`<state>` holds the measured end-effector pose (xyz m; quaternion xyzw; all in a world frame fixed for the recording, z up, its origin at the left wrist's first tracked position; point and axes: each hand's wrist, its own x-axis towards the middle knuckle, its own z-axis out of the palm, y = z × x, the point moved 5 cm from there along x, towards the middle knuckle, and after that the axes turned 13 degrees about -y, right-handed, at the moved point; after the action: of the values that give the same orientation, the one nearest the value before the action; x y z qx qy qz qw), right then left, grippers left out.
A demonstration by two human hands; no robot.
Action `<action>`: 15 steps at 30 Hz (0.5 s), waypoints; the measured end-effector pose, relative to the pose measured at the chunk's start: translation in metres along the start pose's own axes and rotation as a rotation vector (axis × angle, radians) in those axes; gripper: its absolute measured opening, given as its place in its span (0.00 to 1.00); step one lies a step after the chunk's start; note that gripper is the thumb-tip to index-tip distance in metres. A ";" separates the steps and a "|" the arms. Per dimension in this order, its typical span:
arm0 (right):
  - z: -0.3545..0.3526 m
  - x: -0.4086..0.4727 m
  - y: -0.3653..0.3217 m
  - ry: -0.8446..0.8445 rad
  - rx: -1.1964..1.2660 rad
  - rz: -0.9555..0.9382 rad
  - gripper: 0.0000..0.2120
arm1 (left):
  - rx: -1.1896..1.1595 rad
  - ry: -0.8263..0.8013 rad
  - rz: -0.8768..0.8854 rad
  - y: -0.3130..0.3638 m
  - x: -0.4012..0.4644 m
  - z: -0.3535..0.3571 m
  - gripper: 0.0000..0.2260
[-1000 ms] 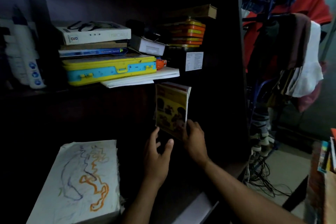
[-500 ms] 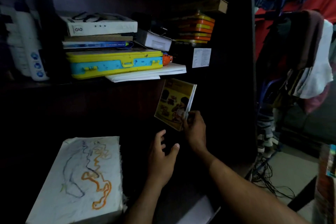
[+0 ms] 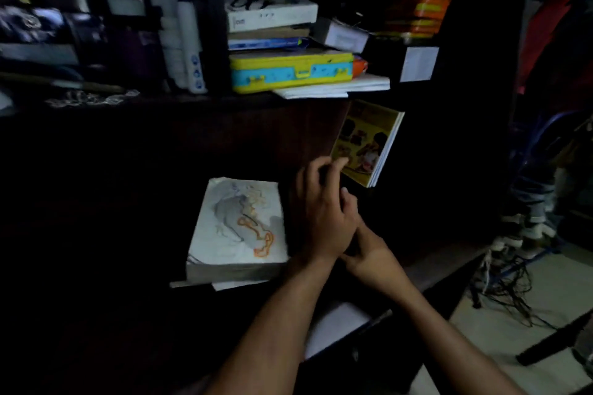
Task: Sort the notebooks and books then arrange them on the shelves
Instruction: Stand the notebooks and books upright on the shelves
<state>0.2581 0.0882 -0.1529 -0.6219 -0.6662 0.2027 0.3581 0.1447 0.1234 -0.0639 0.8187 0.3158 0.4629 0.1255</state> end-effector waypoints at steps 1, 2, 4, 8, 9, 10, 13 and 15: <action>0.002 -0.001 -0.001 -0.011 -0.068 0.013 0.33 | 0.015 -0.012 -0.031 -0.004 -0.008 -0.016 0.18; 0.003 0.000 -0.003 -0.034 -0.169 0.014 0.33 | 0.044 -0.017 -0.056 -0.011 -0.017 -0.034 0.16; 0.009 0.004 -0.009 -0.116 -0.377 -0.030 0.33 | 0.159 0.036 -0.132 -0.040 -0.038 -0.084 0.16; 0.018 0.000 -0.023 -0.133 -0.512 -0.152 0.34 | 0.074 -0.172 -0.648 -0.107 -0.083 -0.154 0.29; 0.019 -0.003 -0.026 -0.116 -0.504 -0.165 0.35 | -0.023 -0.280 -0.701 -0.108 -0.094 -0.148 0.33; 0.019 -0.005 -0.027 -0.106 -0.499 -0.174 0.35 | -0.038 -0.366 -0.696 -0.103 -0.102 -0.138 0.36; 0.016 -0.010 -0.033 -0.089 -0.493 -0.157 0.37 | 0.234 -0.558 -0.629 -0.091 -0.112 -0.108 0.48; 0.015 -0.012 -0.037 -0.093 -0.458 -0.143 0.39 | 0.444 -0.630 -0.595 -0.084 -0.112 -0.097 0.49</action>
<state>0.2212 0.0735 -0.1390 -0.6281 -0.7530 0.0489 0.1902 -0.0114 0.1088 -0.1293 0.8003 0.5739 0.0581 0.1639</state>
